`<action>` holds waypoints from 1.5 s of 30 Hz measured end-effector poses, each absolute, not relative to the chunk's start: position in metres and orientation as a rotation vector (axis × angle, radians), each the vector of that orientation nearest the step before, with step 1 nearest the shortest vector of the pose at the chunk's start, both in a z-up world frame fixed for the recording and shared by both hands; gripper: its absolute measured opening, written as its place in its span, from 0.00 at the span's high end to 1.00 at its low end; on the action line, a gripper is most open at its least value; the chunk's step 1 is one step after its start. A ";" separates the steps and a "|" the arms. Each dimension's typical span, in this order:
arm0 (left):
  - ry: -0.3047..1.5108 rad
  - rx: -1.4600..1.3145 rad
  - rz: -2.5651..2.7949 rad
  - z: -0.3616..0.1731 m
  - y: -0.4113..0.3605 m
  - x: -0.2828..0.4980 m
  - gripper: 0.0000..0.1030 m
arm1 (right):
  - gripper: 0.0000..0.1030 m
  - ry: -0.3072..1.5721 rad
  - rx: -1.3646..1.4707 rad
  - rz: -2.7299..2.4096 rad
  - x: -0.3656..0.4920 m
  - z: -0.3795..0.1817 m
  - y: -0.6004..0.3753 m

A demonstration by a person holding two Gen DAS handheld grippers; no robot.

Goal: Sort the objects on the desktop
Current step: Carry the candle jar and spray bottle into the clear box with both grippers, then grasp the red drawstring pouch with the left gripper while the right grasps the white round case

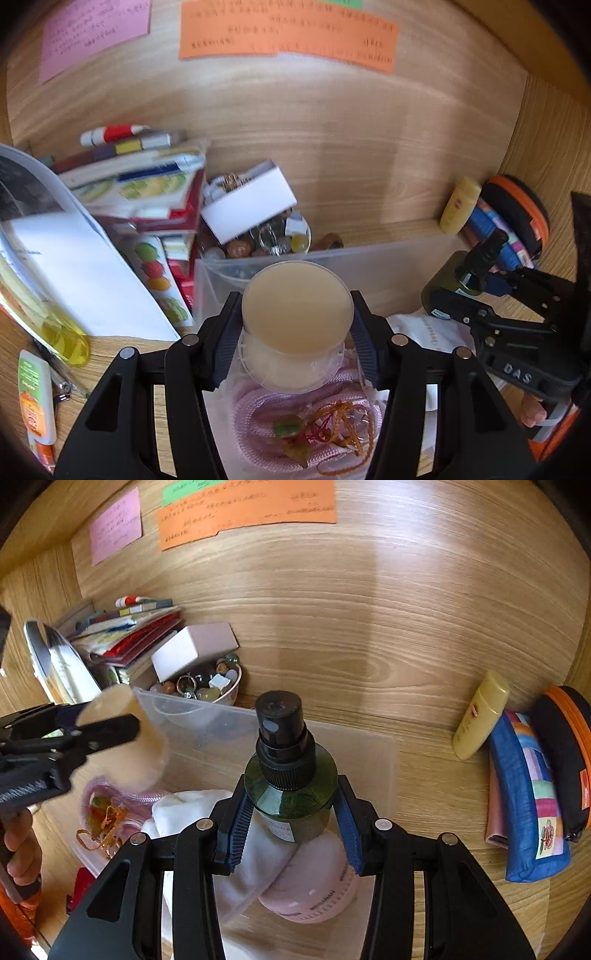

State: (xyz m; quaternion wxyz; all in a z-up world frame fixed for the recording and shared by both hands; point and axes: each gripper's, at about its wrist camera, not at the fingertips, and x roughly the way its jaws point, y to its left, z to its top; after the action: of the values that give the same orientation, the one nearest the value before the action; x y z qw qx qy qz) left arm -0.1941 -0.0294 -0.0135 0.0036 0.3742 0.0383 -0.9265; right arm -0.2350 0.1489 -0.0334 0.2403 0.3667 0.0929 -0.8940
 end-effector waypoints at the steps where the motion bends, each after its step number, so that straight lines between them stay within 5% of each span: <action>1: 0.099 1.174 -2.898 -0.016 -0.027 -0.195 0.46 | 0.62 0.262 1.004 -2.443 -0.234 -0.035 0.147; 20: 0.009 1.067 -2.937 -0.009 -0.018 -0.188 0.47 | 0.62 0.457 0.932 -2.478 -0.217 -0.046 0.129; 29: 0.056 1.023 -2.956 0.006 -0.030 -0.173 0.46 | 0.35 0.385 0.852 -2.499 -0.207 -0.026 0.139; 32: 0.053 1.009 -2.952 0.013 -0.029 -0.167 0.37 | 0.21 0.356 0.835 -2.499 -0.202 -0.015 0.142; 45: 0.010 0.981 -2.976 0.032 -0.033 -0.117 0.18 | 0.21 0.298 0.855 -2.509 -0.162 0.007 0.172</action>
State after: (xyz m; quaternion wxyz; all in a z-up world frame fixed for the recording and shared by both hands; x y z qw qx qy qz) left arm -0.1170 -0.0328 0.0321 0.0040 0.3131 0.0030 -0.9497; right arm -0.1623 0.1721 0.0069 0.2351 0.3115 0.1086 -0.9143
